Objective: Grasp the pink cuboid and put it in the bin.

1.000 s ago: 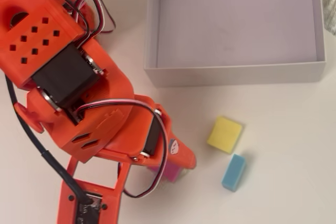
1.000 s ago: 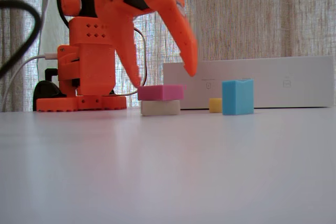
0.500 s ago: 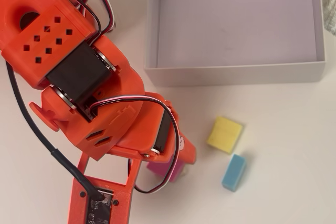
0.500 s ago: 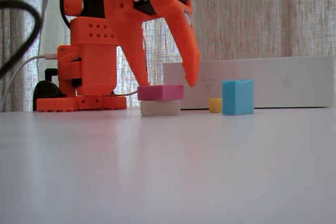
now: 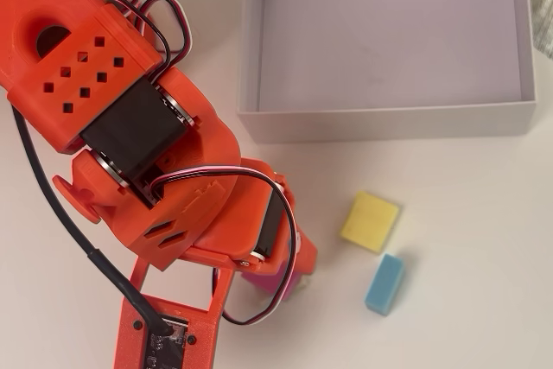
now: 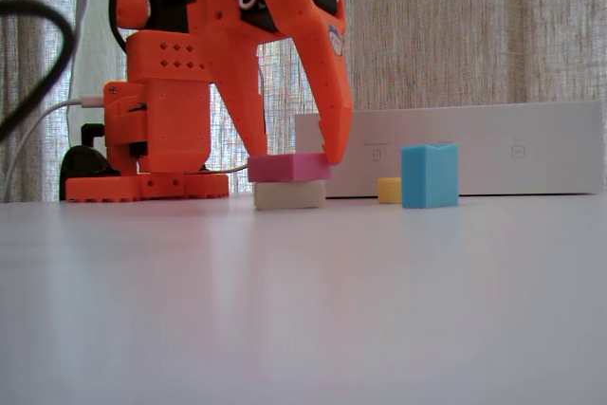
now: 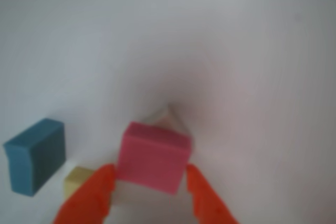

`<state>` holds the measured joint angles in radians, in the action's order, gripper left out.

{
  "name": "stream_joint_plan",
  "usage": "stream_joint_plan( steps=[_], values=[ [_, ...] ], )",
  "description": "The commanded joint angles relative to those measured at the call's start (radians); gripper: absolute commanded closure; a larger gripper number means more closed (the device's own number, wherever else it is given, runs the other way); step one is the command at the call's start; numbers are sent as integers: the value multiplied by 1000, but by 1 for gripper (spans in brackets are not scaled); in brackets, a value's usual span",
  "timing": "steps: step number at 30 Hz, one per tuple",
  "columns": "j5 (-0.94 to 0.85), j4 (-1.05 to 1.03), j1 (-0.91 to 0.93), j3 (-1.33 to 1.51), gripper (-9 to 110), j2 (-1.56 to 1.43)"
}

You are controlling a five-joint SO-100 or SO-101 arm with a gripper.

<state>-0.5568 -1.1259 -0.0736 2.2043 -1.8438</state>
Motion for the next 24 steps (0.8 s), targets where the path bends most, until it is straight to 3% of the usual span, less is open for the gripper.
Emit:
stream_joint_plan(
  steps=[1,24],
  values=[
    [6,9,-8,-8,88,3],
    [5,17,-12,-9,108,14]
  ],
)
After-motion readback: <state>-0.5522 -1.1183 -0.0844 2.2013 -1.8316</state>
